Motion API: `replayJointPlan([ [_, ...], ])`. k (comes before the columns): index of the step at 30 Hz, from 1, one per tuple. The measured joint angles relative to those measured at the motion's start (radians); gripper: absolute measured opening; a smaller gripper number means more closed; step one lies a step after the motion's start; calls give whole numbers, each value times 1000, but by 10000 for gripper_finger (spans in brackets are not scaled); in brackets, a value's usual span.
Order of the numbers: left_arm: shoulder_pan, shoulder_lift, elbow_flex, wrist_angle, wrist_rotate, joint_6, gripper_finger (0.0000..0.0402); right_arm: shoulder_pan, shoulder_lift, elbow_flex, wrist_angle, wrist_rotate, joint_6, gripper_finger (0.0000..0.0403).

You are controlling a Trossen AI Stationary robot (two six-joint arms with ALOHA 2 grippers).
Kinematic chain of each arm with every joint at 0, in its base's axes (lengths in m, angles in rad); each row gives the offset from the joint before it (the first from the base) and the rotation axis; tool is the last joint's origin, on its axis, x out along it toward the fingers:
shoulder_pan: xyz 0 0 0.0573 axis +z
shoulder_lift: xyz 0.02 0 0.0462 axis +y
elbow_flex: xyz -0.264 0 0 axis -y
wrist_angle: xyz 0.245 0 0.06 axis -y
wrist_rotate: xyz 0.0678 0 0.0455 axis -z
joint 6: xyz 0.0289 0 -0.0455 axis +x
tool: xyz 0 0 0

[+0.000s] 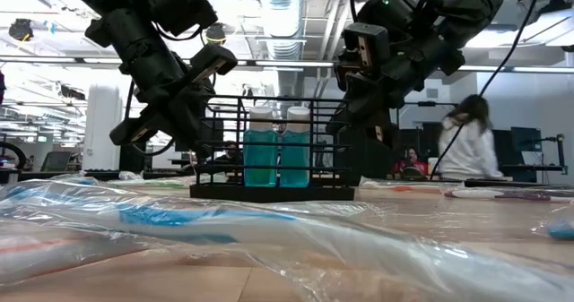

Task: Pick & Place toothbrushing station
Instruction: Adjust the mesh organizer, then put the top left orange toothbrush into the top right section of the mesh organizer

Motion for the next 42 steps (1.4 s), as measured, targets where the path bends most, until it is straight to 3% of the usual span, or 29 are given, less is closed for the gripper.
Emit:
replayJointPlan([
  [13, 53, -12, 1, -60, 4, 45, 0, -50, -3, 0, -16, 91, -16, 0],
  [25, 117, -111, 1, -118, 14, 112, 0, -82, -166, 0, -104, 91, -56, 0],
  [42, 389, -308, 0, -457, 52, 408, 0, -95, -347, 16, -282, 129, -21, 0],
])
